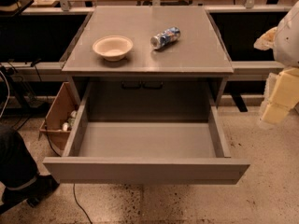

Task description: Close top drawer

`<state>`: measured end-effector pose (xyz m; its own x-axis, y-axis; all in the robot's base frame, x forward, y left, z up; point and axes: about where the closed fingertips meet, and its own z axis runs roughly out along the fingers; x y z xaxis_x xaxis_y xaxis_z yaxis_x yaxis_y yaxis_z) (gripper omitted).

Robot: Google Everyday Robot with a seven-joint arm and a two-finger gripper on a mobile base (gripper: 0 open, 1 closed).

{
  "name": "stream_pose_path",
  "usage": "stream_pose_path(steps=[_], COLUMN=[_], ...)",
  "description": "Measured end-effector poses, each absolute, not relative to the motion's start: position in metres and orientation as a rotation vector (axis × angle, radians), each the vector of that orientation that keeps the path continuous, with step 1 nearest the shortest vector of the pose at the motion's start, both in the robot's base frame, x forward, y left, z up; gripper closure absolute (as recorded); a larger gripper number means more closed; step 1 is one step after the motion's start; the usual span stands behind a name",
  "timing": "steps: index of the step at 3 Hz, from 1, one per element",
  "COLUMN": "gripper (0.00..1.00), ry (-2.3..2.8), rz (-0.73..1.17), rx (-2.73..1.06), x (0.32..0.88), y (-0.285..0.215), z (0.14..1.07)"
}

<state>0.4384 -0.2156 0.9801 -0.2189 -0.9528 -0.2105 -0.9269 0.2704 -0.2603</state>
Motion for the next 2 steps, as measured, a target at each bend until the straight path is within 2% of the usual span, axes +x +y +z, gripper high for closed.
stream_pose_path(steps=[1,2], gripper=[0.0,0.0], ry=[2.216,2.146], rz=[-0.105,-0.001], rx=[-1.716,-1.724], x=[0.44,0.447], y=[-0.215,-0.199], z=[0.98,0.94])
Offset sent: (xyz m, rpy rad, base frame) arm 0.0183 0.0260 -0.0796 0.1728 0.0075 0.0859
